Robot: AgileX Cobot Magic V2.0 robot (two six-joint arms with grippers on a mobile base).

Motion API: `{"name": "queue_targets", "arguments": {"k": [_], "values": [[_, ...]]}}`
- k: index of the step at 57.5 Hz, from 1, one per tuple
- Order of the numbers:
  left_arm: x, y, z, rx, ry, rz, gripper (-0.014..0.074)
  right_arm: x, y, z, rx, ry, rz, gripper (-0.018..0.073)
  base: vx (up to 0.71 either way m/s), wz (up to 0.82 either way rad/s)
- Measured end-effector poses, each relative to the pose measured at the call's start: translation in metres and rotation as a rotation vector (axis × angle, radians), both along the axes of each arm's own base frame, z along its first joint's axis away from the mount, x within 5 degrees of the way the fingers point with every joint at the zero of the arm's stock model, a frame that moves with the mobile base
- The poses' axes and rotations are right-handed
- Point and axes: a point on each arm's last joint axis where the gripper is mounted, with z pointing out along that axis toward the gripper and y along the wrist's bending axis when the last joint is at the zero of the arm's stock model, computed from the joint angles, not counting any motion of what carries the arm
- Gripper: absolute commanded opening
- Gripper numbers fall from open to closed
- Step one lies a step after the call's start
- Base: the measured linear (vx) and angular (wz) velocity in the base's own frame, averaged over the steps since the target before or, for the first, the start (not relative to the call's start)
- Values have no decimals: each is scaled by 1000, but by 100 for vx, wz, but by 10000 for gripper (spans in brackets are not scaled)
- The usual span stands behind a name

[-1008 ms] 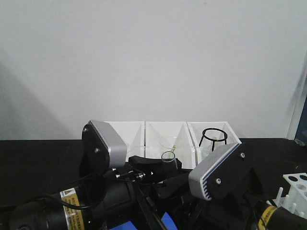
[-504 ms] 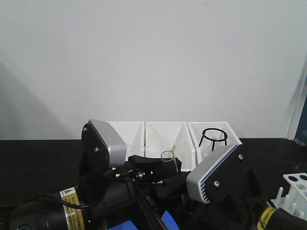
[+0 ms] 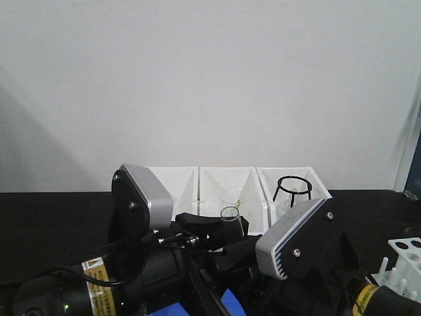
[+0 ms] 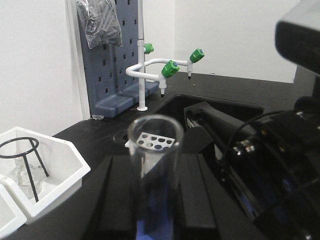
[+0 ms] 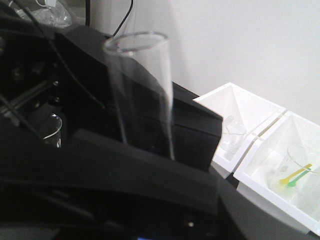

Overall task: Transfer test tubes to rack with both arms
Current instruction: 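Grasp the test tube with the right gripper and open the left gripper, then withdraw the left gripper and move the held tube toward the white rack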

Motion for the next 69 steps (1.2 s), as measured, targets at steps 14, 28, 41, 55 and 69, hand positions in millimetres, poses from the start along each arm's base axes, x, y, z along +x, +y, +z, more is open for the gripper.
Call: {"name": "queue_targets", "arguments": {"k": [14, 28, 41, 55, 69], "values": [[0, 0, 0, 0, 0, 0, 360, 0, 0, 0, 2, -3, 0, -10, 0, 0], [0, 0, 0, 0, 1, 1, 496, 1, -1, 2, 19, -15, -5, -9, 0, 0], [0, 0, 0, 0, 6, 7, 500, 1, -1, 2, 17, -13, -6, -8, 0, 0], [-5, 8, 12, -8, -22, 23, 500, 1, -1, 2, 24, -17, -7, -8, 0, 0], [-24, 25, 43, -82, -101, 24, 500, 1, -1, 2, 24, -17, -7, -8, 0, 0]]}}
